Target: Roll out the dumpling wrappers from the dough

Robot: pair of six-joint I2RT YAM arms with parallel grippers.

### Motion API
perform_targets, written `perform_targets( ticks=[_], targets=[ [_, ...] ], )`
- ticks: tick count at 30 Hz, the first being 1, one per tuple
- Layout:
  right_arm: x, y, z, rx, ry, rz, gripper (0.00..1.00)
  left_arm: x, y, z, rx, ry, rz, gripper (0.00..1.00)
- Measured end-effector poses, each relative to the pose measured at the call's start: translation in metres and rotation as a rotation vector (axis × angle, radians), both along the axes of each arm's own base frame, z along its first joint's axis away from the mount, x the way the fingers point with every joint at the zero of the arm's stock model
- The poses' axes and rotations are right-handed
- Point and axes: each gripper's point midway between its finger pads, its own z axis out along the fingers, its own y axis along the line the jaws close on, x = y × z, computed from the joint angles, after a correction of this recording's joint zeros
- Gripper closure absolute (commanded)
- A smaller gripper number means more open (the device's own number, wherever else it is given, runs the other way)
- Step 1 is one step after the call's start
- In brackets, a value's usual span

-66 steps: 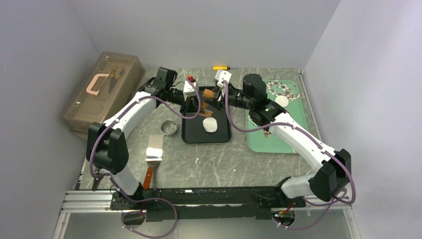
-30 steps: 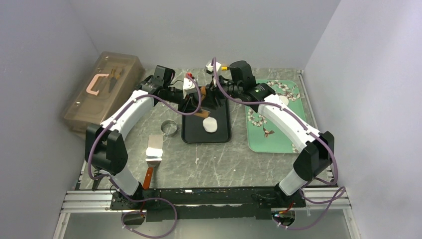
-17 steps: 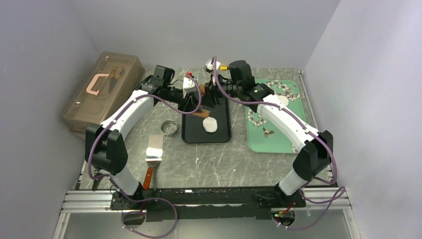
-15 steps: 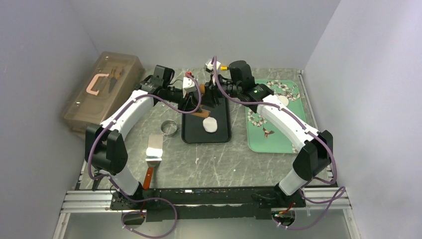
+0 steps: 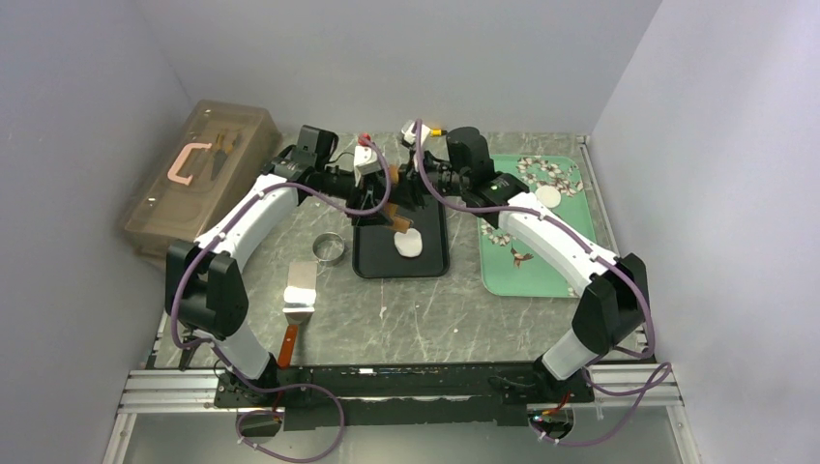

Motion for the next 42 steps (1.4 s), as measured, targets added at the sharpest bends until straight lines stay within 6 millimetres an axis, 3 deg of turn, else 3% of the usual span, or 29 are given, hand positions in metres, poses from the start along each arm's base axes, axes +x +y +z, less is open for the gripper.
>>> perform_targets(
  ticks=[4, 7, 10, 14, 21, 24, 32, 37, 42],
  targets=[
    [0.006, -0.013, -0.031, -0.074, 0.005, -0.068, 1.00, 0.013, 0.009, 0.016, -0.073, 0.036, 0.050, 0.14],
    [0.013, -0.027, -0.055, -0.148, 0.013, -0.138, 1.00, 0.034, 0.035, 0.023, -0.095, 0.062, 0.161, 0.15],
    [0.021, -0.037, -0.063, -0.188, 0.017, -0.209, 1.00, 0.056, 0.059, 0.020, -0.054, 0.070, 0.330, 0.20],
    [0.032, -0.045, -0.066, -0.178, 0.009, -0.310, 1.00, 0.075, 0.073, -0.015, 0.040, 0.134, 0.568, 0.28],
    [0.030, -0.055, -0.105, -0.168, 0.036, -0.382, 1.00, 0.086, 0.085, -0.132, 0.249, 0.377, 0.835, 0.32],
    [0.029, -0.056, -0.114, -0.164, 0.043, -0.385, 1.00, 0.085, 0.094, -0.166, 0.325, 0.434, 0.913, 0.31],
    [0.042, -0.046, -0.125, -0.138, 0.021, -0.383, 1.00, 0.093, 0.098, -0.200, 0.359, 0.495, 0.991, 0.43],
    [0.041, -0.047, -0.150, -0.149, 0.031, -0.384, 1.00, 0.104, 0.090, -0.200, 0.319, 0.513, 0.994, 0.51],
    [0.042, -0.039, -0.149, -0.157, 0.003, -0.395, 1.00, 0.106, 0.082, -0.201, 0.278, 0.561, 0.987, 0.75]
  ],
)
